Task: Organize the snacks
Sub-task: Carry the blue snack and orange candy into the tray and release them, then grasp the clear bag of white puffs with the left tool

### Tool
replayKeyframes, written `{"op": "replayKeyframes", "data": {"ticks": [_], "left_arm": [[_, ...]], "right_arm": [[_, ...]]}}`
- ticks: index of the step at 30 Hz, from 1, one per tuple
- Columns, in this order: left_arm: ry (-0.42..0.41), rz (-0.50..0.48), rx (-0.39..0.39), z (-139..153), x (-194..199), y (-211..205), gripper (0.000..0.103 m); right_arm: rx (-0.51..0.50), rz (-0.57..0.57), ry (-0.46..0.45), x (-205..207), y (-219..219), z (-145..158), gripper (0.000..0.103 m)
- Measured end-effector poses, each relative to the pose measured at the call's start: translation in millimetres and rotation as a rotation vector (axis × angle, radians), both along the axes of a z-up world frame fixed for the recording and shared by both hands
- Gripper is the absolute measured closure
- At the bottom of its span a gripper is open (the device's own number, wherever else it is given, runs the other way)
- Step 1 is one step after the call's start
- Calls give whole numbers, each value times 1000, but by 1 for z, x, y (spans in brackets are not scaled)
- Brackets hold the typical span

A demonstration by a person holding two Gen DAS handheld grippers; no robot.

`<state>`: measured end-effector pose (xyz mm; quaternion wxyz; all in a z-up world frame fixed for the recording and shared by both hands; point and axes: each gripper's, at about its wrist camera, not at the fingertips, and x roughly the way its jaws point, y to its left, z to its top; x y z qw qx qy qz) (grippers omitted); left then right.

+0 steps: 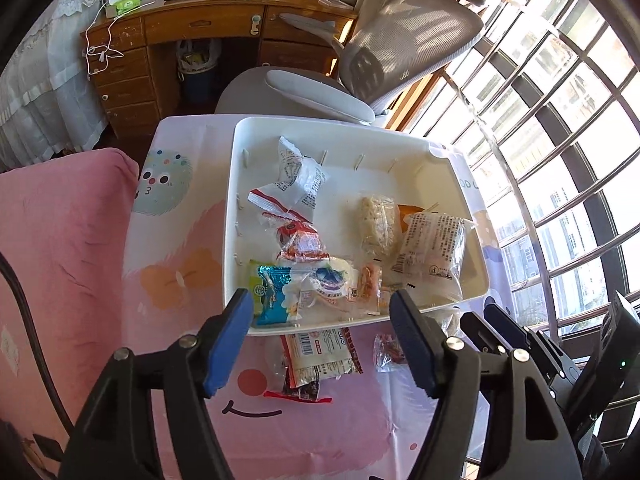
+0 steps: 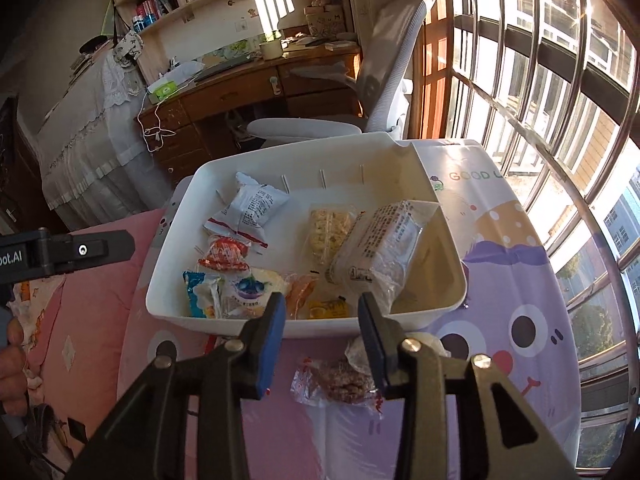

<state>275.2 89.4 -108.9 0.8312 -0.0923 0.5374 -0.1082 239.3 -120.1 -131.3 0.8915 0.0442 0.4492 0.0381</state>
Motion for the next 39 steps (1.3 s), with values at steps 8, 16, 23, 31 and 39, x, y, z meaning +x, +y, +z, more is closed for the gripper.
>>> {"op": "replayKeyframes", "data": {"ticks": [8, 16, 23, 31, 39], "left_arm": [[58, 0, 20, -18, -28, -24, 34], [120, 43, 54, -38, -54, -69, 33], [140, 120, 51, -47, -74, -106, 30], [127, 147, 37, -55, -81, -150, 22], [194, 91, 80, -77, -59, -193, 14]], "right_arm": [[4, -17, 59, -25, -37, -17, 60], [5, 13, 131, -33, -90, -35, 57], [-16, 109, 153, -25, -129, -41, 54], [-80, 223, 114, -5, -160, -44, 47], [-124, 371, -19, 17, -166, -49, 47]]}}
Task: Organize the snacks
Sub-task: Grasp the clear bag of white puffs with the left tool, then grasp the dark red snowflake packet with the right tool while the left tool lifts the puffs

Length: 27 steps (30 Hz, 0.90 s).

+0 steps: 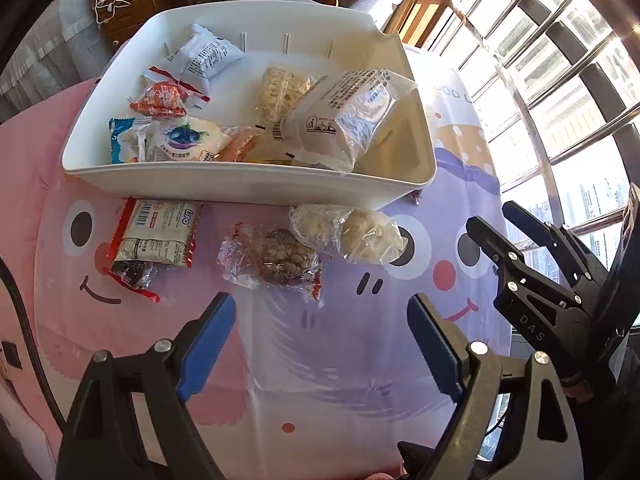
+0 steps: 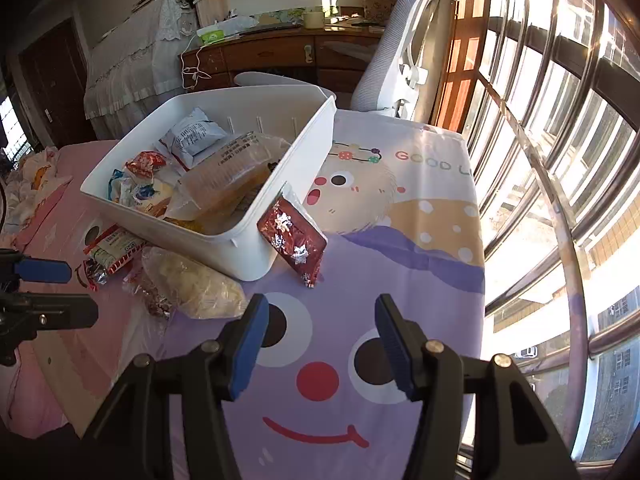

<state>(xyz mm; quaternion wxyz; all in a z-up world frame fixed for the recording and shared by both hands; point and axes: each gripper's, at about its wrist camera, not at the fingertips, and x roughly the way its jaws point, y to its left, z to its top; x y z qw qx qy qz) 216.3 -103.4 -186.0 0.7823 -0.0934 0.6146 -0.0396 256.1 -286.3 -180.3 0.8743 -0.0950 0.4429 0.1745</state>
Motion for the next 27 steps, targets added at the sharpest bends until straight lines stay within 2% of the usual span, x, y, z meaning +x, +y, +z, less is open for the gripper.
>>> {"op": "replayKeyframes", "data": {"ticks": [10, 14, 20, 27], "left_arm": [[95, -92, 71, -38, 39, -41, 9], [111, -123, 108, -48, 54, -52, 9], [115, -159, 159, -58, 73, -62, 9], [129, -138, 156, -74, 95, -61, 9]], "right_arm": [[-22, 149, -79, 28, 4, -23, 47], [0, 202, -62, 35, 7, -33, 47], [2, 203, -31, 44, 16, -53, 47], [5, 209, -23, 52, 20, -66, 47]]}}
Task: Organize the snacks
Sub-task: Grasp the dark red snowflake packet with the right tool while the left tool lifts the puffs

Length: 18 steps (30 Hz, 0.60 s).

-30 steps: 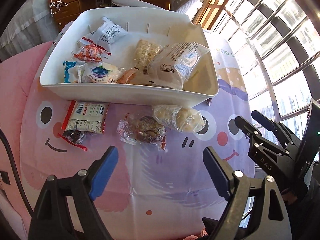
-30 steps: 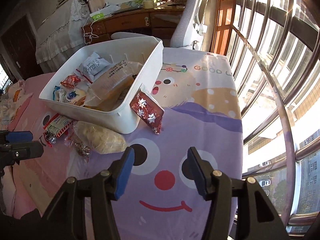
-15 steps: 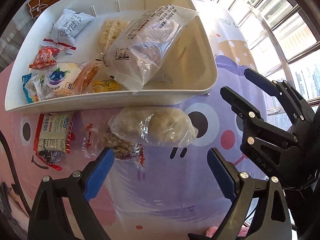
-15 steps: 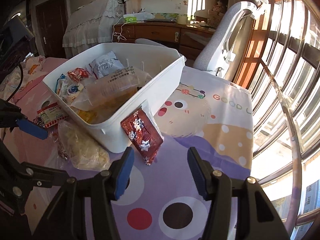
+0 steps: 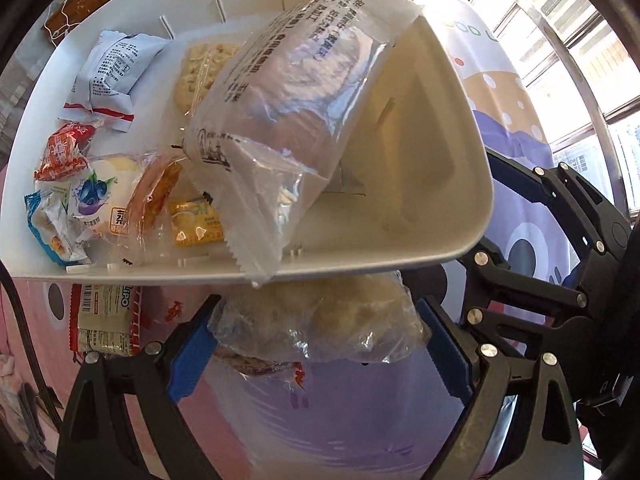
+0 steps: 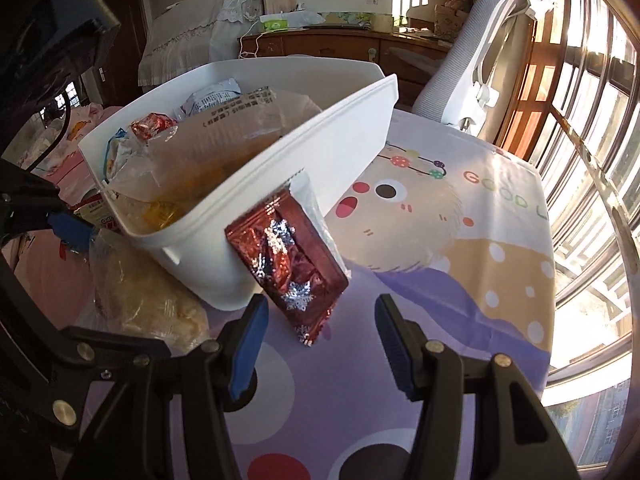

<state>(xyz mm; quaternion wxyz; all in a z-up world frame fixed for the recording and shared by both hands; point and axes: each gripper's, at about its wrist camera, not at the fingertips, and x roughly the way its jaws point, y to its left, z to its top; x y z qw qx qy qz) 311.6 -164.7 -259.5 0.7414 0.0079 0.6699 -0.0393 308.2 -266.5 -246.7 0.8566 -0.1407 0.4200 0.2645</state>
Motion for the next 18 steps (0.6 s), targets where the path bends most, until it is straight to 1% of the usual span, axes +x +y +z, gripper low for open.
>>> {"op": "replayKeyframes", "data": {"ticks": [4, 5, 6, 8, 10, 11, 12, 14, 16, 17, 18], "left_arm": [[-1, 17, -25, -6, 12, 0, 10], [-2, 19, -32, -7, 14, 0, 13], [-1, 18, -44, -7, 16, 0, 18], [-1, 19, -53, -8, 18, 1, 21], [-9, 19, -55, -7, 17, 2, 25], [-10, 21, -56, -7, 17, 3, 26], [-12, 24, -57, -7, 13, 6, 27], [-13, 29, -62, -5, 8, 11, 28], [-14, 29, -61, -3, 5, 14, 28], [-14, 29, -61, -2, 2, 16, 28], [-15, 29, -64, -1, 1, 17, 28]], "right_arm": [[28, -39, 21, 6, -2, -4, 47], [33, -45, 23, 8, -2, -5, 47], [33, -45, 21, 9, -1, -5, 47], [27, -37, 18, 11, 2, -6, 47], [36, -16, 27, 11, 4, -6, 51], [35, -8, 27, 11, 6, -7, 55], [31, -2, 25, 10, 9, -7, 60], [25, 7, 24, 8, 12, -6, 66], [15, 9, 24, 7, 14, -6, 68], [12, 10, 27, 6, 15, -5, 70], [7, 7, 31, 6, 15, -5, 75]]}}
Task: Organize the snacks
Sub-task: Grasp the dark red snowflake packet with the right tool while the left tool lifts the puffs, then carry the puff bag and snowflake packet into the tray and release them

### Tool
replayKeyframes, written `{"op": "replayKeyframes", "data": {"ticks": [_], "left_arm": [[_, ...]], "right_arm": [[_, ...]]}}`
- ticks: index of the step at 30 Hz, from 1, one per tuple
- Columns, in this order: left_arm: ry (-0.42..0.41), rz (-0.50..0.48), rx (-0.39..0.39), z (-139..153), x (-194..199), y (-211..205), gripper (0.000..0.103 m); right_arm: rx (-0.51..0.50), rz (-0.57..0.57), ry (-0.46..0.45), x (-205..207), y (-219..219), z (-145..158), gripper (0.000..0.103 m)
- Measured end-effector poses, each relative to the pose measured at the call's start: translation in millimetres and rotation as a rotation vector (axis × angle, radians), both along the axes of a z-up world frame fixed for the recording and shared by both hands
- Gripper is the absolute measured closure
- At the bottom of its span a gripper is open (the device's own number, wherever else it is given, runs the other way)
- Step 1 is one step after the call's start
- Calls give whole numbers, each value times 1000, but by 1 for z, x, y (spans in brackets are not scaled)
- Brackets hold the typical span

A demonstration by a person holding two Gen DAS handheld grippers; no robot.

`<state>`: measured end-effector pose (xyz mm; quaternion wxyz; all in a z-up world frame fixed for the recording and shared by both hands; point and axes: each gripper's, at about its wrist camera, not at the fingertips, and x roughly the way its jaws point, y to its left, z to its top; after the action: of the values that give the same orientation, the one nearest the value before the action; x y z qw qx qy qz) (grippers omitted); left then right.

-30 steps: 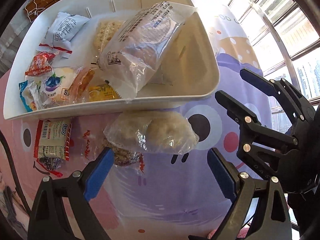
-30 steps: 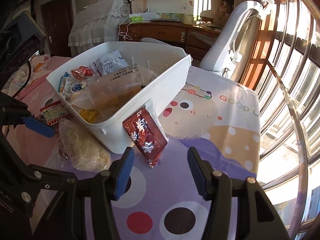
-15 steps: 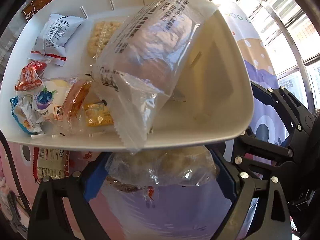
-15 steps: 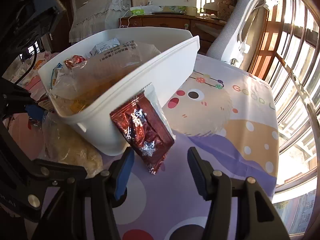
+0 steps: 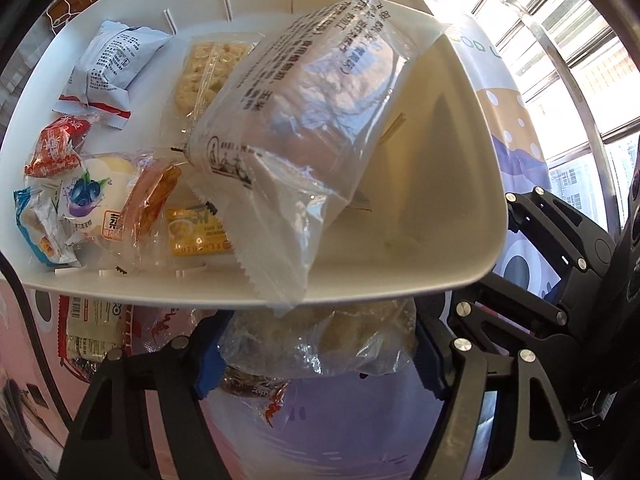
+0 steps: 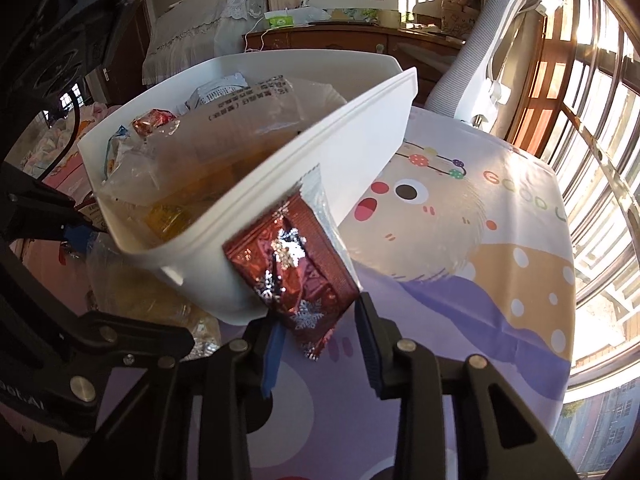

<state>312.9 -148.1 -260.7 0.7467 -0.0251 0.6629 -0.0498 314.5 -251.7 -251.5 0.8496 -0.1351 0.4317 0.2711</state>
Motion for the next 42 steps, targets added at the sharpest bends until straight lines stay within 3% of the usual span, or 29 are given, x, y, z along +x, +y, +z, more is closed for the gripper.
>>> {"op": "replayKeyframes", "data": {"ticks": [12, 20, 25, 34, 42], "left_arm": [[-26, -10, -28, 37, -35, 7, 29], [-47, -21, -25, 77, -54, 17, 29], [-101, -25, -13, 112, -62, 32, 28], [-176, -19, -11, 147, -55, 57, 28], [-222, -31, -7, 161, -39, 95, 28]], "right_arm": [[11, -93, 6, -9, -14, 22, 88], [19, -136, -15, -24, -22, 51, 89], [34, -145, -29, -32, -22, 72, 89], [71, -132, -36, -50, 2, 106, 89], [68, -121, -39, -58, 49, 113, 89]]}}
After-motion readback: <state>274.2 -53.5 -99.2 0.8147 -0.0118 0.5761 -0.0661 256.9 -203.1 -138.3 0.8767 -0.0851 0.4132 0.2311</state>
